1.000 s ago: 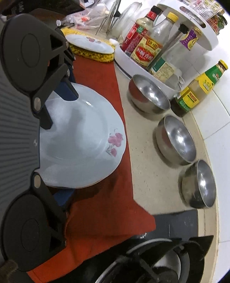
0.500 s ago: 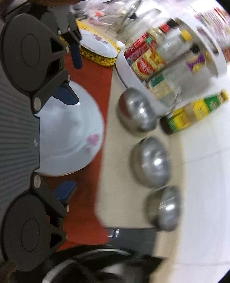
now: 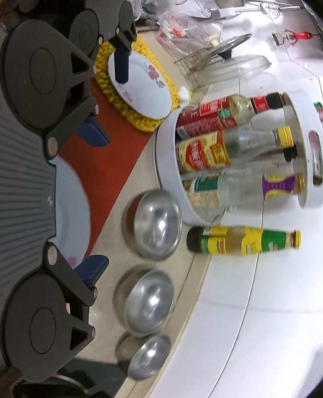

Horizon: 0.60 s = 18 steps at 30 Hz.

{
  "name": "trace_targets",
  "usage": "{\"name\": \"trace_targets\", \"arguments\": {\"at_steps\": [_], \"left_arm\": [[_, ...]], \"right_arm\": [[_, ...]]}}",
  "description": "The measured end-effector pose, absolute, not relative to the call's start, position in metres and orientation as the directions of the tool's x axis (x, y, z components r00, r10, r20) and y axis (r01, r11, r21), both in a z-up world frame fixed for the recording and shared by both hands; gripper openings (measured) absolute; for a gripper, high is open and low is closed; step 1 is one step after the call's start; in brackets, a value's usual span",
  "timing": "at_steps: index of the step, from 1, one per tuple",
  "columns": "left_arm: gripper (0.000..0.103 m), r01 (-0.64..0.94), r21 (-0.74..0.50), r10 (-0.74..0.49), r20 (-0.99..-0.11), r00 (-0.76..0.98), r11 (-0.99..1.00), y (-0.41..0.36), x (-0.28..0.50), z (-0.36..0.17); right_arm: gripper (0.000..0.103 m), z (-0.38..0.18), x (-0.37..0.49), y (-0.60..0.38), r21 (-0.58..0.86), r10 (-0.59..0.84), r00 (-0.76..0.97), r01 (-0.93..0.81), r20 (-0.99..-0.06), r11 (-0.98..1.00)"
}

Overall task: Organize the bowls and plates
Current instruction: 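Move the right gripper to the pink-flower plate on the yellow mat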

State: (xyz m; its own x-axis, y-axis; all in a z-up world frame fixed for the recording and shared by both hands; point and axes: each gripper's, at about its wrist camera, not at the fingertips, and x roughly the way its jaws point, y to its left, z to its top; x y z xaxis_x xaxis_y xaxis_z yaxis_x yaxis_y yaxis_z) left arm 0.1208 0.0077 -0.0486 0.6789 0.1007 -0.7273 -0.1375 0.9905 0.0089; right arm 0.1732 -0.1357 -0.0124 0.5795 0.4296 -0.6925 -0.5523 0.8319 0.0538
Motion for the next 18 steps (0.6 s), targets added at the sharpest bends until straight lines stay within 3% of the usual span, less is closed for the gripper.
{"name": "trace_targets", "arguments": {"at_steps": [18], "left_arm": [[0.103,-0.391,0.127,0.368,-0.677,0.638,0.911,0.105,0.098,-0.031]], "right_arm": [[0.091,-0.012,0.181,-0.008,0.046,0.536,0.5,-0.701,-0.681,0.712]]}}
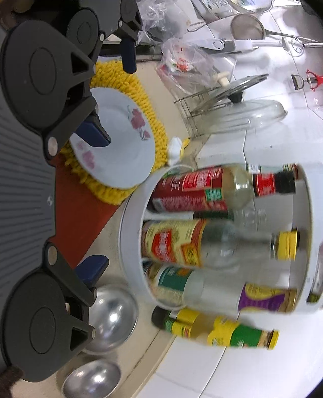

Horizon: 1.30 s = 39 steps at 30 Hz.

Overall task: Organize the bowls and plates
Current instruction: 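Move the right gripper to the pink-flower plate on the yellow mat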

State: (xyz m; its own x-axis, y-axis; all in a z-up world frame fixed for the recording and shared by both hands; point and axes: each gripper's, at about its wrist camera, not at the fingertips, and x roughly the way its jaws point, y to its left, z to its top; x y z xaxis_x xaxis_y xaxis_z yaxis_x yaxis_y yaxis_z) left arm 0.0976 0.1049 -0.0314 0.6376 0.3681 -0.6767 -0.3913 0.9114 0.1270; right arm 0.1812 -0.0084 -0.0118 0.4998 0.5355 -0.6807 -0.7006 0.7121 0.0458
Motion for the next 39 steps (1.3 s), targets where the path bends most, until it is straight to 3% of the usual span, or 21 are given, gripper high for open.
{"name": "trace_targets", "arguments": {"at_steps": [11,32,39], "left_arm": [[0.103,-0.44,0.136,0.402,-0.695,0.596,0.888,0.153,0.103,-0.043],[0.103,-0.402,0.127,0.365,-0.712,0.599,0.907,0.196,0.124,-0.051],[0.103,-0.381,0.104,0.335,-0.717,0.611,0.918,0.203,0.126,-0.054]], "right_arm": [[0.091,-0.029,0.196,0.041,-0.017,0.46,0.51,-0.683,-0.727,0.73],[0.091,-0.037,0.208,0.089,-0.168,0.316,0.613,-0.601,-0.724,0.781],[0.091,-0.039,0.215,0.093,-0.043,0.351,0.535,-0.59,-0.768,0.806]]}}
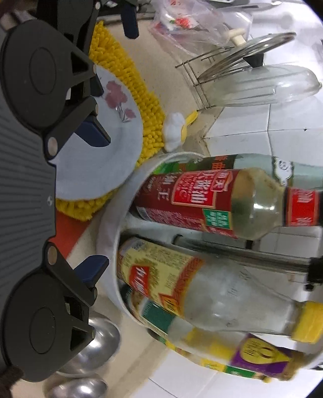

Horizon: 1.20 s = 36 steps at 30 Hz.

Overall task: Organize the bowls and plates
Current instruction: 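Move the right gripper to the pink-flower plate on the yellow mat, then grasp the rim of the plate on the yellow mat with the right gripper and lift it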

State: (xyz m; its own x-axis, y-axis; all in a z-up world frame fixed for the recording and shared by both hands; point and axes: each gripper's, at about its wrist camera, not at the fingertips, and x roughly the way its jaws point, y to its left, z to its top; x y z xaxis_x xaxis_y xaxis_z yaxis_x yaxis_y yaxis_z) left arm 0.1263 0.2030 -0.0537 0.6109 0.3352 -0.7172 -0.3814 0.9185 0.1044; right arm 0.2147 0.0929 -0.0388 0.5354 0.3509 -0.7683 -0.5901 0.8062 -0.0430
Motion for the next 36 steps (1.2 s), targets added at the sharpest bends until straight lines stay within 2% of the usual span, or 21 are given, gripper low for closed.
{"name": "trace_targets", "arguments": {"at_steps": [2,10,19,22,27,36], "left_arm": [[0.103,-0.377,0.101,0.331,-0.715,0.616,0.921,0.206,0.127,-0.054],[0.103,-0.364,0.123,0.332,-0.734,0.593,0.923,0.214,0.131,-0.063],[0.103,-0.358,0.121,0.321,-0.753,0.574,0.926,0.223,0.137,-0.074],[0.103,-0.342,0.11,0.298,-0.767,0.568,0.933,0.225,0.14,-0.077],[0.103,-0.295,0.08,0.242,-0.784,0.572,0.952,0.22,0.147,-0.084],[0.103,-0.271,-0.076,0.108,-0.789,0.604,0.96,0.237,0.154,-0.095]], "right_arm": [[0.091,-0.043,0.219,0.092,0.005,0.355,0.5,-0.573,-0.79,0.819],[0.091,-0.056,0.225,0.102,-0.016,0.3,0.472,-0.557,-0.829,0.831],[0.09,-0.065,0.237,0.101,0.049,0.324,0.409,-0.556,-0.853,0.83],[0.086,-0.072,0.239,0.1,0.079,0.335,0.373,-0.56,-0.865,0.825],[0.067,-0.083,0.244,0.095,0.139,0.353,0.301,-0.553,-0.886,0.821],[0.064,-0.087,0.251,0.09,0.216,0.402,0.253,-0.541,-0.88,0.813]]}}
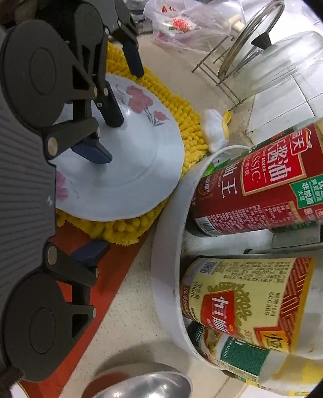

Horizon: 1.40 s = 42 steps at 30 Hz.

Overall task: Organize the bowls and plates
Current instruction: 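Grasp the rim of the plate on the yellow mat with the right gripper and lift it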

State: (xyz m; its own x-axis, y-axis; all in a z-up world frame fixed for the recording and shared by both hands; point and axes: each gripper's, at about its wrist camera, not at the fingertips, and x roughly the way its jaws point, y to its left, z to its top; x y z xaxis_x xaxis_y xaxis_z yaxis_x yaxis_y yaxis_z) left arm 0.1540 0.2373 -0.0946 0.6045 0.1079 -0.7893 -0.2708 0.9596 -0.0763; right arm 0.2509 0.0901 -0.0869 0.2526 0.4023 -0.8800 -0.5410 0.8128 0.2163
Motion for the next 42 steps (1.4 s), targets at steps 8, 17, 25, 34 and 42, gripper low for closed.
{"name": "trace_targets", "arguments": {"at_steps": [8,17,25,34,42], "left_arm": [[0.097,-0.247,-0.136,0.048,-0.785,0.618,0.959,0.237,0.147,-0.096],[0.091,-0.194,-0.157,0.002,-0.771,0.637,0.968,0.227,0.14,-0.09],[0.097,-0.182,-0.142,0.004,-0.777,0.629,0.973,0.224,0.14,-0.09],[0.103,-0.216,-0.141,0.032,-0.766,0.642,0.966,0.226,0.139,-0.095],[0.096,-0.245,-0.15,0.042,-0.771,0.636,0.958,0.222,0.138,-0.089]], "right_arm": [[0.062,-0.084,0.243,0.086,0.252,0.445,0.228,-0.569,-0.866,0.783],[0.051,-0.078,0.236,0.083,0.285,0.478,0.216,-0.575,-0.852,0.767],[0.049,-0.083,0.24,0.078,0.313,0.496,0.193,-0.575,-0.847,0.756],[0.047,-0.084,0.238,0.079,0.311,0.496,0.201,-0.57,-0.845,0.76],[0.044,-0.076,0.233,0.076,0.313,0.505,0.217,-0.569,-0.835,0.761]]}}
